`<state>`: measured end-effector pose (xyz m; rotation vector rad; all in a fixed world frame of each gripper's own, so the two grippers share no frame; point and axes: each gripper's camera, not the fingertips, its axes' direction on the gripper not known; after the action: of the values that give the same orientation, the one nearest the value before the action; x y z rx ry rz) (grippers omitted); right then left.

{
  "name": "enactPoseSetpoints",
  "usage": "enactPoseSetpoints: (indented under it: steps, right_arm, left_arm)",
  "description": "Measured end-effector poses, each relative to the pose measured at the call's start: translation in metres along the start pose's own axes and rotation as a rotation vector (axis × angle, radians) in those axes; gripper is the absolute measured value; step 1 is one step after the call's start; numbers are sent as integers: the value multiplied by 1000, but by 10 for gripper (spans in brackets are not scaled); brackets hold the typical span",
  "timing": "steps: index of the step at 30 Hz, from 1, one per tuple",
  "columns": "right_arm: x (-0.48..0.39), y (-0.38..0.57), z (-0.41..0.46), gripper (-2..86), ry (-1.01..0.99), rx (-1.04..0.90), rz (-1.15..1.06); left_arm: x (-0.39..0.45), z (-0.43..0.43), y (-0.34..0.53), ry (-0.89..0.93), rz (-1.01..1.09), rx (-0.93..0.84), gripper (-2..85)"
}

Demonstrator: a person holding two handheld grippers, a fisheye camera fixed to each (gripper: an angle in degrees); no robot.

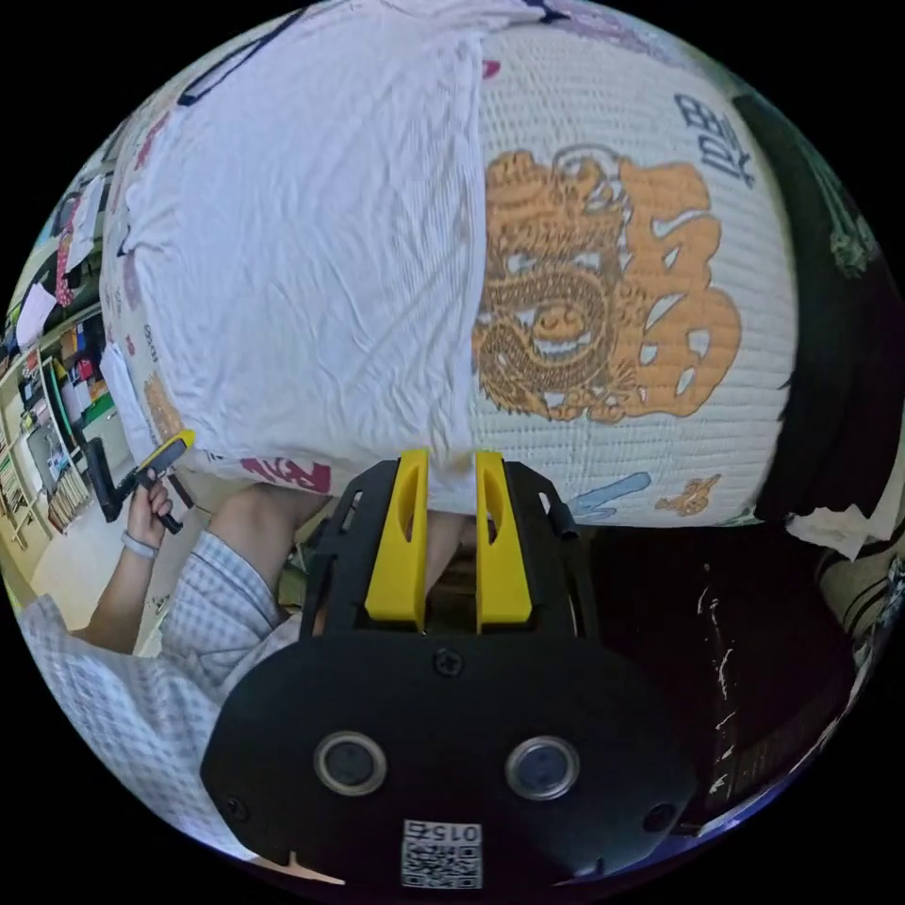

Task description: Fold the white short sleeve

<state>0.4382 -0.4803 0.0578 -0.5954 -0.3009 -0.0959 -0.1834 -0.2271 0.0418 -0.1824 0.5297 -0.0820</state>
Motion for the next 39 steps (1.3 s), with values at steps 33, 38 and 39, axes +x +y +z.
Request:
enactPoseSetpoints:
  steps: [33,38,39]
  right_arm:
    - [246,103,26,51,-156,7,-40]
    - [280,124,27,49,-130,-9,-6]
    - [288,128,21,49,-140,16,9]
  left_arm:
    - [177,15,-44,-219,117,-378,73]
    - [238,-10,-86,-264,236,-351,66]
    - [265,-20,-105,-240,295,-289,66]
